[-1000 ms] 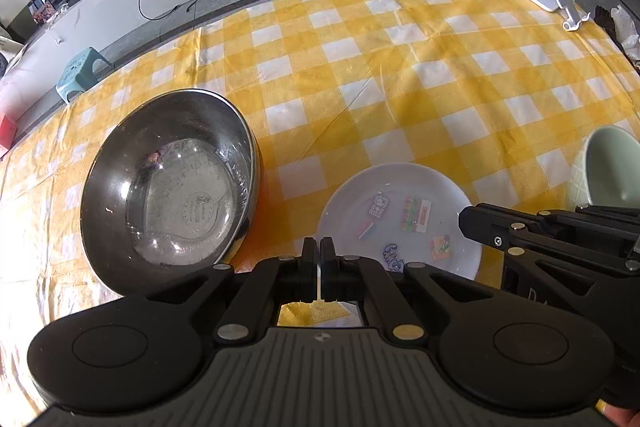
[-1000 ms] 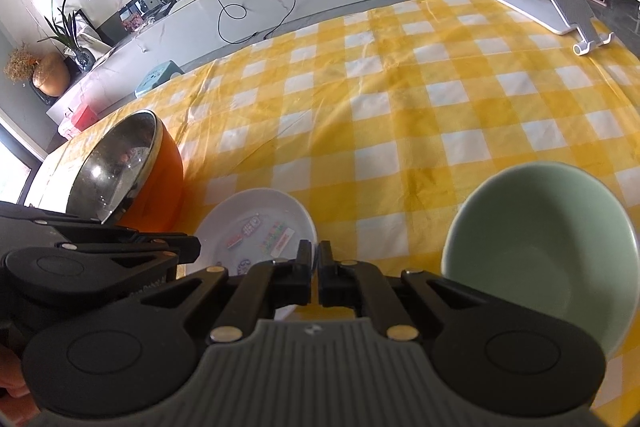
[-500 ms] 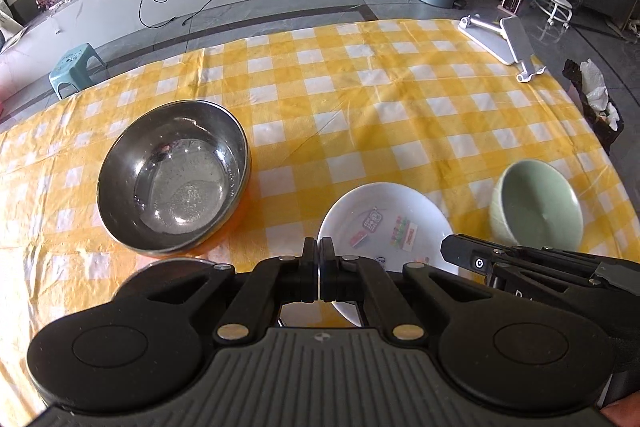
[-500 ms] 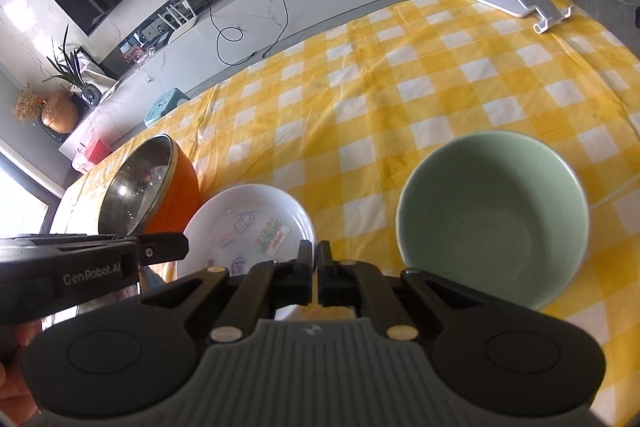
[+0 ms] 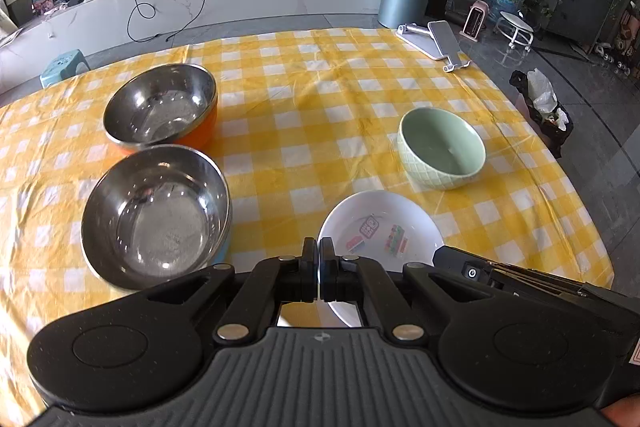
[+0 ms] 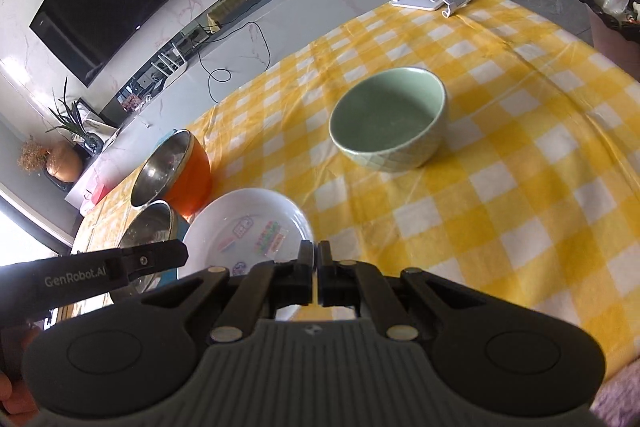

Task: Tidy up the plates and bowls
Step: 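Lift the small white plate toward the painted plate stack, then lower the small white plate onto the painted plate and open both tools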

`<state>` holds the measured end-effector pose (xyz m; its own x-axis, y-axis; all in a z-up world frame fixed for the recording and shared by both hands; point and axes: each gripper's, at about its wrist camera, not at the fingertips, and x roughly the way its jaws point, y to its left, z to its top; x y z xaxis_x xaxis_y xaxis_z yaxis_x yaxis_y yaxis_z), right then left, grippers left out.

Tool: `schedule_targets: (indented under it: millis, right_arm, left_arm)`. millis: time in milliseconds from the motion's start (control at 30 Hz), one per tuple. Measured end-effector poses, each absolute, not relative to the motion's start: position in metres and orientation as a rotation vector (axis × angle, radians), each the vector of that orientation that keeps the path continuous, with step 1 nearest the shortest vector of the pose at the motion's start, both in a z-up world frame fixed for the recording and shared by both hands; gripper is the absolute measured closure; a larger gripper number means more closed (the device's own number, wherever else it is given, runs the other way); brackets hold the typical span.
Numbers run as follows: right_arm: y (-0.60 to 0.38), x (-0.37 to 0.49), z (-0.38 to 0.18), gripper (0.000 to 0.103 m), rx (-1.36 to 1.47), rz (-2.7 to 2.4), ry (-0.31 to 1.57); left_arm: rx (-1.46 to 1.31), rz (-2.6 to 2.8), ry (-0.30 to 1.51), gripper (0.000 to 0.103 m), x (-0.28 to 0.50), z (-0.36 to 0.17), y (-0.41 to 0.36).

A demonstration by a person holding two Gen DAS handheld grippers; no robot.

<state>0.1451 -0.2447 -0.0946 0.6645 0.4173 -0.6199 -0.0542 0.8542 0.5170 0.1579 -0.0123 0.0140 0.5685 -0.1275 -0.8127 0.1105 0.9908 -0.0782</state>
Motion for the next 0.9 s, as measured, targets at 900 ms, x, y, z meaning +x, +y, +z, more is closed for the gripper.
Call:
schedule_targets:
  millis: [900]
  right_arm:
    - [-0.146, 0.102, -0.106, 0.103, 0.338, 0.44, 0.873]
  left_arm:
    - [-0.257, 0.055, 0.979, 0.103, 0.08, -0.022, 0.095]
